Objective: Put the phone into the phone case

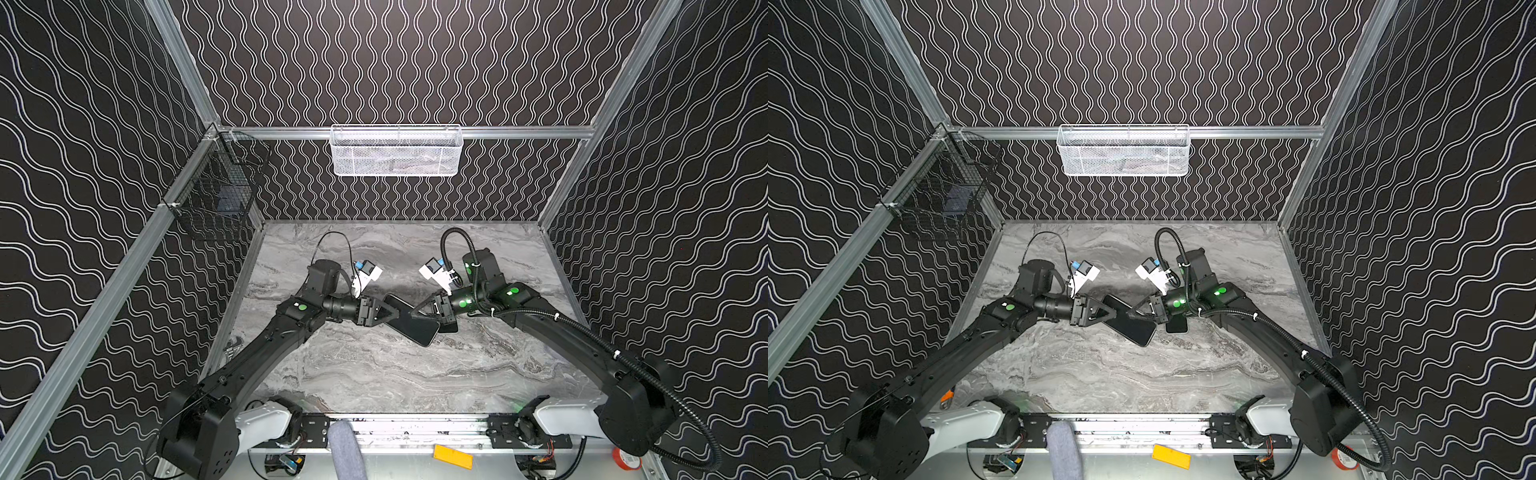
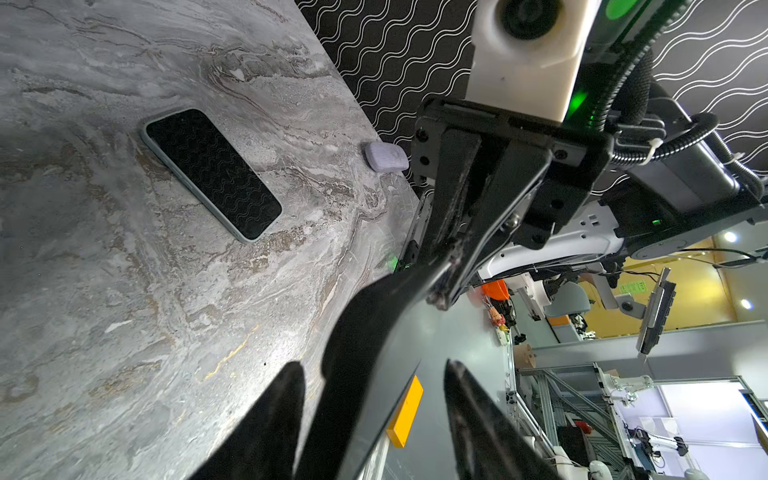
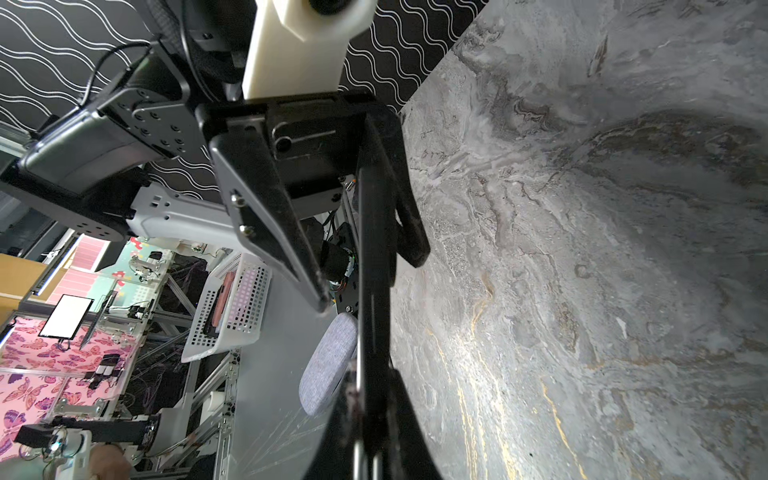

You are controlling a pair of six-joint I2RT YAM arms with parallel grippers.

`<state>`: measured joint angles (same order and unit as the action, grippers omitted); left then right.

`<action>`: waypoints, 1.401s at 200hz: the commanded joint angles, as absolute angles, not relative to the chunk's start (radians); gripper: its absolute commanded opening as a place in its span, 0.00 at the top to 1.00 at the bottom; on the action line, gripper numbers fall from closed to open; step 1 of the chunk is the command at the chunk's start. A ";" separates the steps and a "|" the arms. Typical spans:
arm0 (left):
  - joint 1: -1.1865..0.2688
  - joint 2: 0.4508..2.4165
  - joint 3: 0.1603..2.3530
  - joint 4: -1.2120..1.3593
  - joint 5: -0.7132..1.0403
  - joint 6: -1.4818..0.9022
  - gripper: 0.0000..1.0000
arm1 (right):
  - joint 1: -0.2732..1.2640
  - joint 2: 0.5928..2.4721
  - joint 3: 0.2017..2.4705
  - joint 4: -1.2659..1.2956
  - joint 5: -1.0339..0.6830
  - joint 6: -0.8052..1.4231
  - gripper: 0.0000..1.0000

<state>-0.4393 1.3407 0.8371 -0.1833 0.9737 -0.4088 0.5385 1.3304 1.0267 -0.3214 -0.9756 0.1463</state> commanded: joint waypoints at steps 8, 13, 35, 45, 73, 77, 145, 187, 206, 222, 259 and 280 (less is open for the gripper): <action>-0.451 1.338 0.838 -0.170 1.020 -0.388 0.52 | 0.504 1.303 1.017 -0.261 -1.033 0.155 1.00; -0.454 1.336 0.840 -0.169 1.019 -0.391 0.55 | 0.500 1.302 1.017 -0.260 -1.037 0.155 1.00; -0.468 1.344 0.848 -0.155 1.022 -0.405 0.68 | 0.494 1.308 1.020 -0.265 -1.048 0.149 1.00; -0.475 1.348 0.848 -0.140 1.026 -0.418 0.73 | 0.492 1.313 1.023 -0.269 -1.052 0.144 1.00; -0.490 1.361 0.841 -0.091 1.035 -0.460 0.81 | 0.483 1.318 1.025 -0.260 -1.053 0.148 1.00; -0.492 1.361 0.838 -0.084 1.035 -0.468 0.82 | 0.480 1.318 1.025 -0.257 -1.052 0.150 1.00; -0.494 1.352 0.750 0.197 1.022 -0.705 1.00 | 0.320 1.260 0.949 -0.069 -1.087 0.311 0.49; -0.489 1.346 0.725 0.359 0.936 -0.867 1.00 | 0.171 1.134 0.826 0.215 -1.041 0.605 0.33; -0.481 1.357 0.712 0.448 0.891 -0.962 1.00 | 0.135 1.082 0.788 0.203 -0.979 0.658 0.31; -0.472 1.366 0.690 0.517 0.835 -1.042 1.00 | 0.120 1.029 0.737 0.214 -0.954 0.696 0.28; -0.467 1.400 0.627 0.657 0.741 -1.165 1.00 | 0.125 0.950 0.613 0.269 -1.033 0.736 0.21; -0.465 1.429 0.603 0.768 0.716 -1.240 1.00 | 0.140 0.920 0.490 0.439 -1.052 0.831 0.15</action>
<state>-0.4694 1.4063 0.6182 0.5320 0.7727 -1.1145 0.1238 0.9432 0.5835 0.2451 -1.0096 0.7132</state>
